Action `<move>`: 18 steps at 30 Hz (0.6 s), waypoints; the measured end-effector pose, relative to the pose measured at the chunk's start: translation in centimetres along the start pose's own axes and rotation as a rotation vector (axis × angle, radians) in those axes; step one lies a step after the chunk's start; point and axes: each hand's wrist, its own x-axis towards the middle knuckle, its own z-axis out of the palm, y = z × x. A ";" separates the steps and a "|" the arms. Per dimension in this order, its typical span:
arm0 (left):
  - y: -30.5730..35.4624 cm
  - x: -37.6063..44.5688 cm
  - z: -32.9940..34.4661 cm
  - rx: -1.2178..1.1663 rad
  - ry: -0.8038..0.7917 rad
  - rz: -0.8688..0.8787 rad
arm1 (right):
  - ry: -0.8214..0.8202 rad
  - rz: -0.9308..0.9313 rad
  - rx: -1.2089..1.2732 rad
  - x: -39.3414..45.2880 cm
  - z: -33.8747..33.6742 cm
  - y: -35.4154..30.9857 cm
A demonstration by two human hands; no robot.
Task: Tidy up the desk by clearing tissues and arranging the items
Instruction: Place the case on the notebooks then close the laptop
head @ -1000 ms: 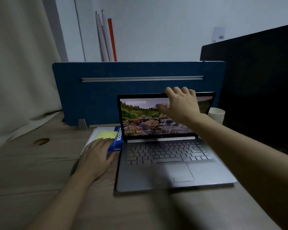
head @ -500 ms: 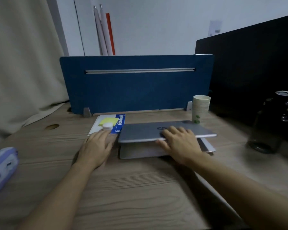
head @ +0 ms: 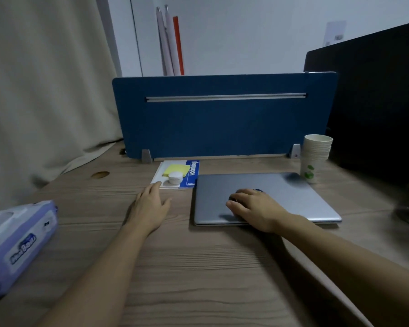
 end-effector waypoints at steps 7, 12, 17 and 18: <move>-2.7 3.9 0.7 0.019 -0.072 -0.076 | -0.043 -0.010 0.080 8.2 2.0 -1.9; -4.5 6.4 0.6 -0.042 -0.126 -0.051 | -0.042 0.055 0.056 14.1 3.1 -2.0; -5.8 8.4 0.9 -0.124 -0.115 0.009 | -0.106 0.156 0.077 19.8 4.1 -1.6; -5.9 8.7 1.0 -0.129 -0.111 0.016 | -0.104 0.155 0.102 20.5 4.2 -1.6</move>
